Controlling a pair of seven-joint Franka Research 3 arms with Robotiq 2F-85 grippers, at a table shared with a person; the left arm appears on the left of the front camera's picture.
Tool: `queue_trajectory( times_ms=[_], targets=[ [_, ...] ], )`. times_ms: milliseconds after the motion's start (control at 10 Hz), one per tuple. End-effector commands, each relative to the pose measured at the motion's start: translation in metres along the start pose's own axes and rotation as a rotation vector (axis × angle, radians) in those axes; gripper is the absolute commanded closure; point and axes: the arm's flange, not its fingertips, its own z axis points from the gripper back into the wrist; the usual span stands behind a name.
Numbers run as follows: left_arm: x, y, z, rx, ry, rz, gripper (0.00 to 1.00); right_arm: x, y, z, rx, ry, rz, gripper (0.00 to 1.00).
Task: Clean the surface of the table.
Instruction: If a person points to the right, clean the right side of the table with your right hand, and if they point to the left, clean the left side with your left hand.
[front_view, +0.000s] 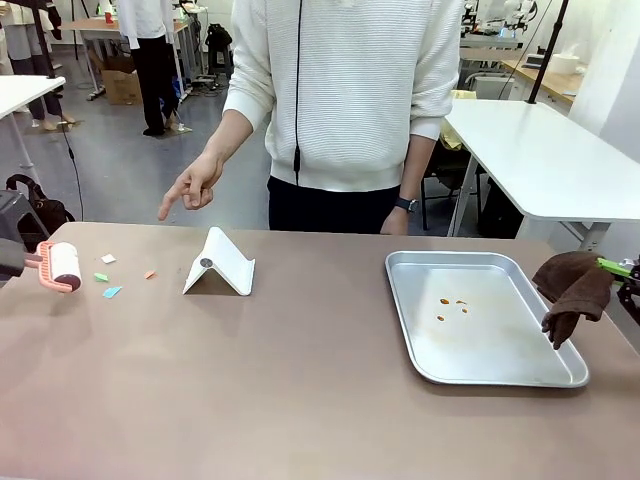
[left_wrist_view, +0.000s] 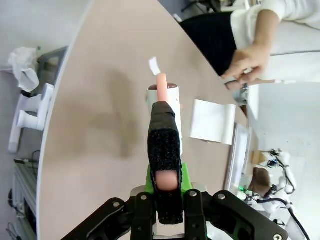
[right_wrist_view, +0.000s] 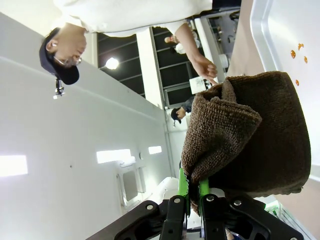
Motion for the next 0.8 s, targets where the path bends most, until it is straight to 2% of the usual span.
queue_trajectory(
  times_ms=[0, 300, 700],
  targets=[
    [-0.001, 0.001, -0.014, 0.045, -0.022, 0.013, 1.00, -0.003, 0.005, 0.000, 0.005, 0.015, 0.009, 1.00],
    [-0.001, 0.003, -0.025, 0.078, -0.001, 0.025, 1.00, -0.003, 0.005, 0.000, 0.005, 0.015, 0.009, 1.00],
    [-0.008, 0.001, -0.044, 0.131, 0.029, -0.021, 1.00, -0.003, 0.005, 0.000, 0.005, 0.015, 0.009, 1.00]
  ],
)
